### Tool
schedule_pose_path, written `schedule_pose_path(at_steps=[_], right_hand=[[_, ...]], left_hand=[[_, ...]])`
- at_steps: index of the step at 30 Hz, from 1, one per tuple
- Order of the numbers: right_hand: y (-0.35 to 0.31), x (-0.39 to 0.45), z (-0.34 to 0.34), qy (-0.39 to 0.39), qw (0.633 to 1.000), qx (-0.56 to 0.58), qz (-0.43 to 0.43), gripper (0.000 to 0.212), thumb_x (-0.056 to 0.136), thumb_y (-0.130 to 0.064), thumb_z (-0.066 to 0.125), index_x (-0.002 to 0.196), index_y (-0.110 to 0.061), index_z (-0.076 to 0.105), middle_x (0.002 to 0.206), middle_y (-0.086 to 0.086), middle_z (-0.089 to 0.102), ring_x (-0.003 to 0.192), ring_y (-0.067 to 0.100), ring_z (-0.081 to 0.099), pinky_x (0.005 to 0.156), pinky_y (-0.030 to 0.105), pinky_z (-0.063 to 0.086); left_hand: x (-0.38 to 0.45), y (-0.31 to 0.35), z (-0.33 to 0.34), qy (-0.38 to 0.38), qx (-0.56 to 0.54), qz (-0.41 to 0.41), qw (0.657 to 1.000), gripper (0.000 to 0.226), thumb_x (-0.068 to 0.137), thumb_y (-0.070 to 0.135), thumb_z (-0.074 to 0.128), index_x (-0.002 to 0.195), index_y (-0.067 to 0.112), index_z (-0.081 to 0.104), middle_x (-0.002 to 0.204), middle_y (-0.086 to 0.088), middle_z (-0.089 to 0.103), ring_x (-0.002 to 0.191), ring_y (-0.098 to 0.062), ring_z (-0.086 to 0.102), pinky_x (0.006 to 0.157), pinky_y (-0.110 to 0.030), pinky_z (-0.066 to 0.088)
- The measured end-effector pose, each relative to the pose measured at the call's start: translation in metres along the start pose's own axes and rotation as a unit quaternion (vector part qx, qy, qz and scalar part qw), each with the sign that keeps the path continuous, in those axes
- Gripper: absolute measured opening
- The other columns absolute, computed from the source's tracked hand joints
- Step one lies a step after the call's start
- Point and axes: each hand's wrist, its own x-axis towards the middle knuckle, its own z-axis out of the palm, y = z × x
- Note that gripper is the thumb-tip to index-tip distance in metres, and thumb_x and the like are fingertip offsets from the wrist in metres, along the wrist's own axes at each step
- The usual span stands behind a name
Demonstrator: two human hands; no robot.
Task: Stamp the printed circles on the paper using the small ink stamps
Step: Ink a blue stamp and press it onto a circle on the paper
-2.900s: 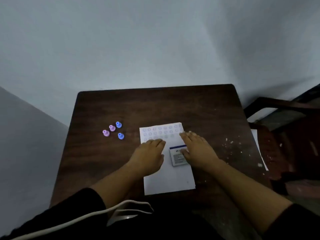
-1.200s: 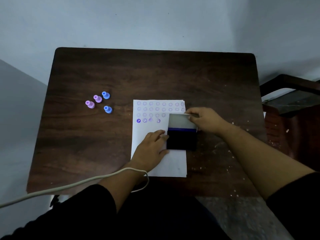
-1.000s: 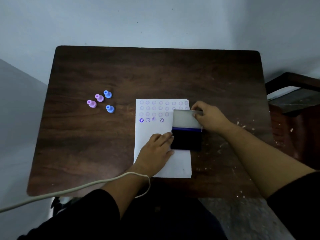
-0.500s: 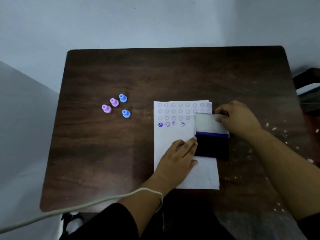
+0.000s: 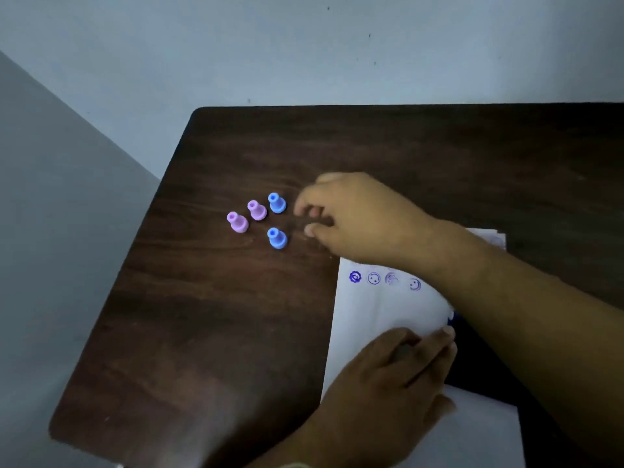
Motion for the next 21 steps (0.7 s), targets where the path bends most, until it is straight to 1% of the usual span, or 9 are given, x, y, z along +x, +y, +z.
schedule_pose_path(at_steps=[3,6,8,10,12,14,17,19,21], right_hand=[[-0.003,0.02,0.035,-0.015,0.998,-0.001,-0.056,0.031,0.09,-0.03,0.07,0.12,-0.025,0.068,0.112,-0.002,0.064,0.093,0.017,0.064,0.076,0.03,0.051],[-0.005,0.034,0.058,-0.015,0.995,-0.027,-0.091,0.036,0.091,-0.033,0.071,0.126,-0.029,0.065,0.112,-0.005,0.062,0.092,0.011,0.058,0.072,0.021,0.044],[-0.005,0.04,0.066,-0.011,0.994,-0.044,-0.104,0.027,0.093,-0.029,0.07,0.12,-0.029,0.068,0.104,-0.009,0.056,0.086,0.007,0.052,0.066,0.011,0.034],[-0.006,0.044,0.068,-0.011,0.993,-0.056,-0.102,0.014,0.093,-0.021,0.067,0.105,-0.028,0.071,0.097,-0.009,0.055,0.08,0.008,0.052,0.058,0.01,0.025],[-0.009,0.046,0.067,-0.007,0.993,-0.061,-0.1,0.012,0.091,-0.018,0.068,0.097,-0.028,0.071,0.094,-0.009,0.058,0.08,0.01,0.057,0.056,0.014,0.028],[-0.014,0.041,0.059,0.01,0.993,-0.055,-0.1,0.013,0.088,-0.019,0.07,0.097,-0.028,0.073,0.094,-0.009,0.062,0.081,0.01,0.061,0.058,0.019,0.038],[-0.016,0.02,0.036,0.064,0.992,-0.053,-0.09,0.019,0.082,-0.021,0.07,0.099,-0.027,0.074,0.095,-0.011,0.067,0.078,0.006,0.064,0.07,0.031,0.053],[-0.013,-0.002,0.017,0.084,0.993,-0.052,-0.063,0.019,0.08,-0.02,0.07,0.098,-0.027,0.075,0.092,-0.013,0.07,0.077,0.0,0.065,0.076,0.03,0.053],[-0.007,-0.028,0.0,0.099,0.994,-0.033,-0.025,0.019,0.081,-0.019,0.071,0.098,-0.027,0.075,0.089,-0.014,0.073,0.08,-0.003,0.066,0.075,0.022,0.052]], left_hand=[[-0.002,0.0,0.007,0.001,0.0,-0.006,1.0,0.046,0.107,0.038,0.049,0.142,0.011,0.063,0.154,-0.003,0.054,0.118,-0.02,0.061,0.115,-0.035,0.039],[-0.003,-0.001,0.012,0.015,-0.012,-0.016,1.0,0.043,0.107,0.038,0.049,0.138,0.014,0.066,0.147,0.0,0.061,0.119,-0.025,0.066,0.108,-0.037,0.045],[-0.005,-0.002,0.015,0.034,-0.003,-0.003,0.999,0.041,0.106,0.037,0.051,0.136,0.013,0.068,0.143,-0.001,0.064,0.118,-0.026,0.067,0.107,-0.038,0.046],[-0.003,-0.003,0.015,0.051,0.001,0.002,0.999,0.04,0.106,0.035,0.054,0.134,0.011,0.069,0.14,-0.003,0.066,0.115,-0.027,0.068,0.106,-0.038,0.047],[-0.003,-0.004,0.02,0.064,0.024,0.013,0.998,0.038,0.105,0.033,0.054,0.131,0.01,0.071,0.138,-0.005,0.067,0.113,-0.026,0.066,0.107,-0.036,0.045],[-0.004,-0.002,0.022,0.065,0.04,0.013,0.997,0.04,0.104,0.036,0.055,0.131,0.012,0.072,0.14,-0.004,0.066,0.114,-0.026,0.063,0.109,-0.035,0.043],[-0.006,-0.002,0.021,0.07,0.059,0.013,0.996,0.047,0.099,0.042,0.06,0.135,0.013,0.069,0.147,-0.001,0.062,0.119,-0.022,0.05,0.11,-0.032,0.042],[-0.007,-0.002,0.02,0.07,0.061,0.024,0.995,0.05,0.099,0.043,0.06,0.137,0.01,0.067,0.15,-0.003,0.058,0.116,-0.021,0.049,0.11,-0.03,0.041],[-0.006,-0.003,0.02,0.064,0.042,0.018,0.997,0.053,0.101,0.044,0.058,0.14,0.008,0.064,0.153,-0.005,0.056,0.111,-0.023,0.054,0.109,-0.031,0.042]])
